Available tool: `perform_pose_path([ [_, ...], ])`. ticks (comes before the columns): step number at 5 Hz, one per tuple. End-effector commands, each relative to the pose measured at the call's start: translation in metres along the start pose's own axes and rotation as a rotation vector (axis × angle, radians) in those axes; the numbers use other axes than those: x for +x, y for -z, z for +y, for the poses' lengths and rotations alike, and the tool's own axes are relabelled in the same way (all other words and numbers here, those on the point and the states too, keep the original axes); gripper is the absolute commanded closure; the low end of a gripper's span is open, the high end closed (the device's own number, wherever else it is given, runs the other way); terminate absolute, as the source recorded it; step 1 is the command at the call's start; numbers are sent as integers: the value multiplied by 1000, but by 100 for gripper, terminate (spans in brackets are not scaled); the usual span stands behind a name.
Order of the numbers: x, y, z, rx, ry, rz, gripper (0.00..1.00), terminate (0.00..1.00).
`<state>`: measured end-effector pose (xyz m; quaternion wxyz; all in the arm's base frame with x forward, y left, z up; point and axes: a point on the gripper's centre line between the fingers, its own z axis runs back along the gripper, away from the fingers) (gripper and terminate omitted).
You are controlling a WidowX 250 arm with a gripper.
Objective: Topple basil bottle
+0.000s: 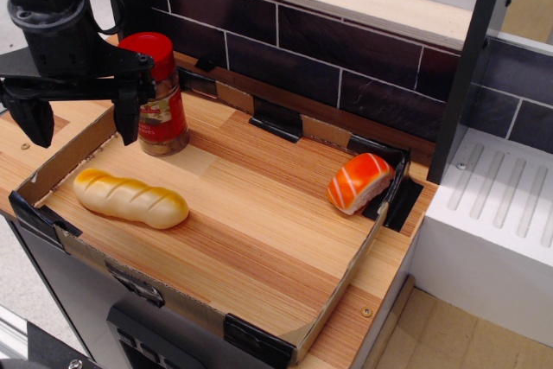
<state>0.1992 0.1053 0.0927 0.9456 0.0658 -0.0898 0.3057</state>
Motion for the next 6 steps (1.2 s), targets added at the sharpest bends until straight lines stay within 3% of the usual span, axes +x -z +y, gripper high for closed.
perform_pose_path([
  [1, 0, 0, 0, 0, 0, 0, 0, 0],
  [3, 17, 15, -36, -69, -75, 52, 0, 0],
  [4, 29, 8, -49, -106, -118, 58, 0, 0],
  [5, 41, -1, -56, -124, -158, 44, 0, 0],
  [6, 57, -7, -51, -105, -228, 13, 0, 0],
])
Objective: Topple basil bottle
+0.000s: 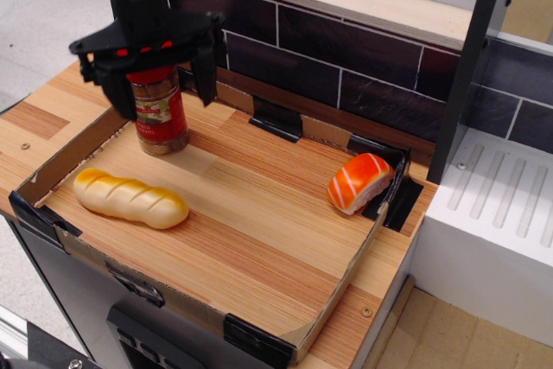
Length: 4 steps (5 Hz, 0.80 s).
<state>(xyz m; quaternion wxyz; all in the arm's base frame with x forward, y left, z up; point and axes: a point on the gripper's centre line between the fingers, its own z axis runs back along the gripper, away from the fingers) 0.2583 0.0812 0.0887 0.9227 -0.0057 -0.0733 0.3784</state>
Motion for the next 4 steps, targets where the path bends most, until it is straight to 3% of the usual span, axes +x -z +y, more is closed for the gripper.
perform_pose_path([
  [1, 36, -20, 0, 20, -121, -91, 0, 0],
  [2, 50, -19, 2, 43, -198, -120, 0, 0],
  [4, 58, -15, 12, 71, -275, -123, 0, 0],
])
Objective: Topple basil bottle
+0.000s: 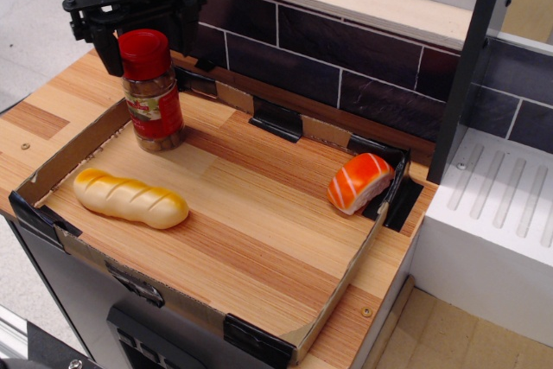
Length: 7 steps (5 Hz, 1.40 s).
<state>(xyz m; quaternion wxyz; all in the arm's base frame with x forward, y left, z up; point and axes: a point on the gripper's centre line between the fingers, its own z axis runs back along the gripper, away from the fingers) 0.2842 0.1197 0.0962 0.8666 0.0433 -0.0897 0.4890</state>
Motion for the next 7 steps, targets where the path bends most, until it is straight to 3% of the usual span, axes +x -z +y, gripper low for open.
perform_pose_path([
  [1, 20, -15, 6, -25, -72, -65, 0, 0],
  [5, 27, -1, 6, -9, -104, -113, 0, 0],
  [6, 26, -3, 5, -29, -108, -109, 100, 0],
  [7, 15, -12, -1, -91, -112, -167, 100, 0],
])
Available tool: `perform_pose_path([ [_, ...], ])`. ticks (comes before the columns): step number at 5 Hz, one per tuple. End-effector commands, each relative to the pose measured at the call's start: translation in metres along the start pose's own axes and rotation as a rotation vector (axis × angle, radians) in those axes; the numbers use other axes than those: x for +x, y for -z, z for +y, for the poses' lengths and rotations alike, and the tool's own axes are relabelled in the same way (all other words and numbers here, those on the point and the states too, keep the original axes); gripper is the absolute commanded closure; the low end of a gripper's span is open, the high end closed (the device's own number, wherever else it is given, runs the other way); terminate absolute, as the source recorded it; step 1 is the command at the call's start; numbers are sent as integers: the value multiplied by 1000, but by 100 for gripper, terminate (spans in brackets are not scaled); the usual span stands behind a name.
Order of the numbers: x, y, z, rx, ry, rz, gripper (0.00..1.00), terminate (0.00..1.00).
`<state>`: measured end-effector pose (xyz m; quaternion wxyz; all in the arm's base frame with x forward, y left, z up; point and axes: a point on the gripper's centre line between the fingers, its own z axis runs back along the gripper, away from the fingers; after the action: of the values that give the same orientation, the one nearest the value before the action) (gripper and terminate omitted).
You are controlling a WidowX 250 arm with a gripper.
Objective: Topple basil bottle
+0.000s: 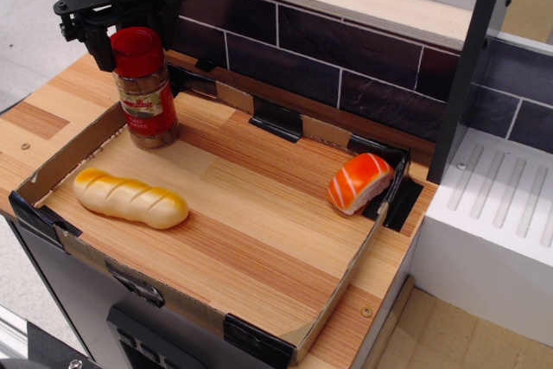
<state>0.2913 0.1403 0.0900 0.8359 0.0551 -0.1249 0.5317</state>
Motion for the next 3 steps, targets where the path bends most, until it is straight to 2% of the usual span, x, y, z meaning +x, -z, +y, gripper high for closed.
perform_pose_path([
  [1, -22, -29, -12, -141, -17, -197, 100, 0],
  [2, -39, -28, -20, -202, -49, -318, 100, 0],
  [3, -59, -21, -32, -218, -33, -353, 100, 0],
])
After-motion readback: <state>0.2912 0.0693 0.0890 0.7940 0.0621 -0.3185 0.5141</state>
